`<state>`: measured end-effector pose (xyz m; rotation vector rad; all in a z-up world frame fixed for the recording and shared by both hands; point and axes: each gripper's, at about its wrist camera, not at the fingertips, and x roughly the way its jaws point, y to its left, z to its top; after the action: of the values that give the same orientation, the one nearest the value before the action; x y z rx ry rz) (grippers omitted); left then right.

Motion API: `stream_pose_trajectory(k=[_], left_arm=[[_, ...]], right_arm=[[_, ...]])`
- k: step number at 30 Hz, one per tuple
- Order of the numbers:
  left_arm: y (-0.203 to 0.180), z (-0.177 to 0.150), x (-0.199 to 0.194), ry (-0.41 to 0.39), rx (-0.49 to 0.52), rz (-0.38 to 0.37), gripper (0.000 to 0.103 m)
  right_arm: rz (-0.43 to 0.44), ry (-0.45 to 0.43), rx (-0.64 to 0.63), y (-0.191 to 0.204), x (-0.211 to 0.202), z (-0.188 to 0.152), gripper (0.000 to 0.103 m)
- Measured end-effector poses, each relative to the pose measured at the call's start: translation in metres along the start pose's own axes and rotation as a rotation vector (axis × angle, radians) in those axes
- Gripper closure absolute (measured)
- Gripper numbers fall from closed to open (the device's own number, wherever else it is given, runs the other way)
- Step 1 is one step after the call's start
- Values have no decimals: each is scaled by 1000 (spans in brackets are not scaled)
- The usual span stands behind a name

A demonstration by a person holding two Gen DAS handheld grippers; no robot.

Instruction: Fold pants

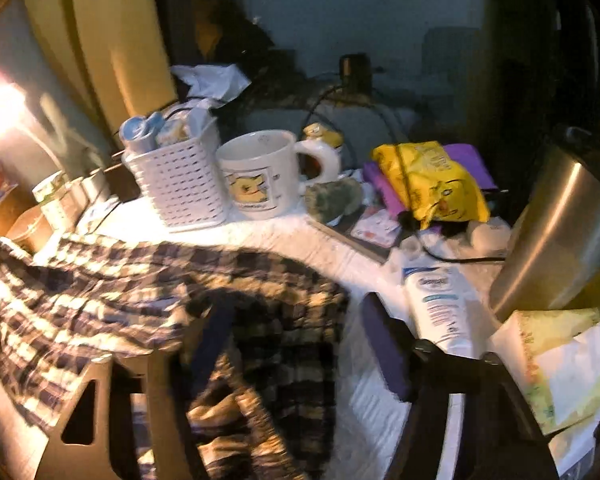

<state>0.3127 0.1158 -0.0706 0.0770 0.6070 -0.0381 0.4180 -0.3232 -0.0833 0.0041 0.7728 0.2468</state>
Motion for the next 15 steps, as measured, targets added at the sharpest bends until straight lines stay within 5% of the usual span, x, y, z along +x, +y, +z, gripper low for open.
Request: stream_pose_trajectory(k=[9, 15], left_arm=[[-5, 2, -6, -10, 7, 11, 97], [-7, 2, -6, -5, 5, 17, 97]], right_arm=[[20, 35, 31, 7, -1, -2, 55], [27, 17, 24, 13, -11, -3, 55]])
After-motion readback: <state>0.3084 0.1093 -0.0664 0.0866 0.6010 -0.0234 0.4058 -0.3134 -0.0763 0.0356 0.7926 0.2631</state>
